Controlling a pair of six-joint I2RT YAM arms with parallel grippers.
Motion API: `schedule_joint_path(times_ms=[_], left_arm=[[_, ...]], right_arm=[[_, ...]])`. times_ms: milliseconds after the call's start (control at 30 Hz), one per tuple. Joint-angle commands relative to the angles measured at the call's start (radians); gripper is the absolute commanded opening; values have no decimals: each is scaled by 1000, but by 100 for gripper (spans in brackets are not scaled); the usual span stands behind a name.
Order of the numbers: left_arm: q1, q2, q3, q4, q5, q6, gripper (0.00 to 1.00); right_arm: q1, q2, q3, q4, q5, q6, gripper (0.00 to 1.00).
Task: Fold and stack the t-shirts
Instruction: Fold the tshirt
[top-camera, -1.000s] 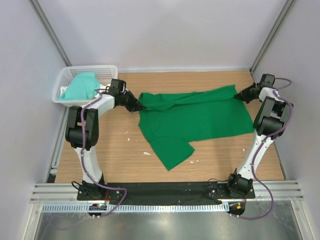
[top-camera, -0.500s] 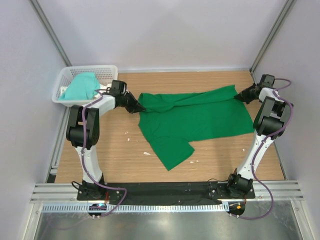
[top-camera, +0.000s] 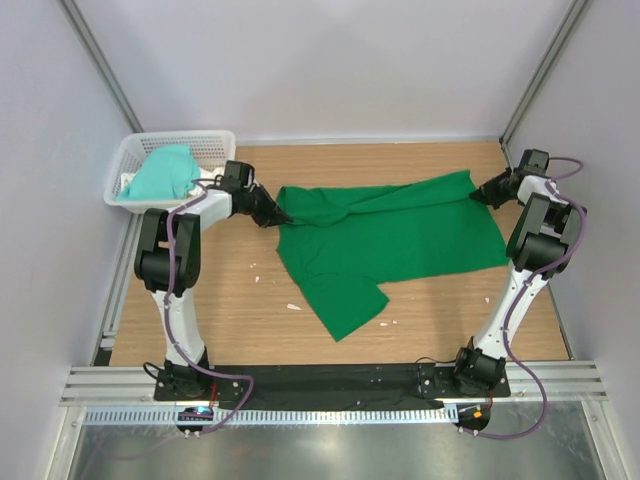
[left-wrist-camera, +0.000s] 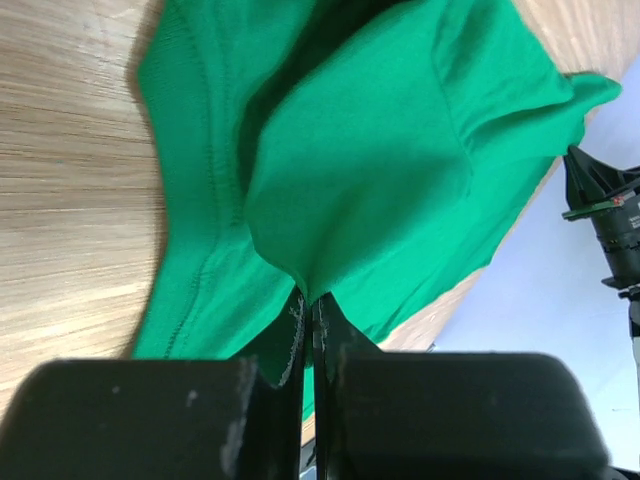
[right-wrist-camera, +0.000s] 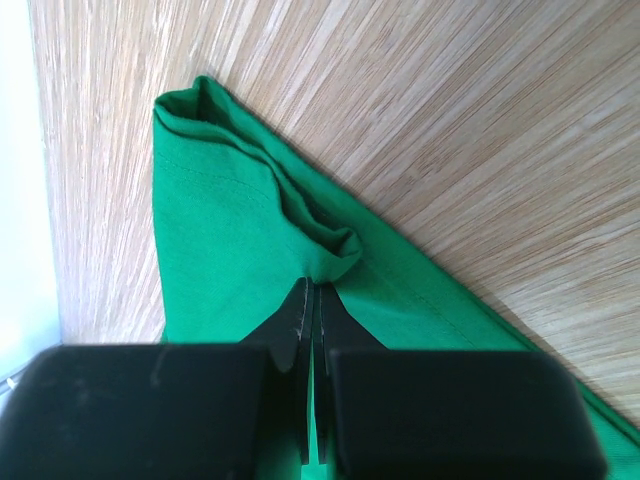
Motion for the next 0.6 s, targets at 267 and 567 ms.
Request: schedule_joint_path(times_ms=[267,567], left_arm=[[6,40,22,-26,10,10,0],[6,44,33,-63,0,52,23]], right_arm=[[-5,-51,14,15,28,-10,1],[-5,-42,39,-32,12,-25,10]])
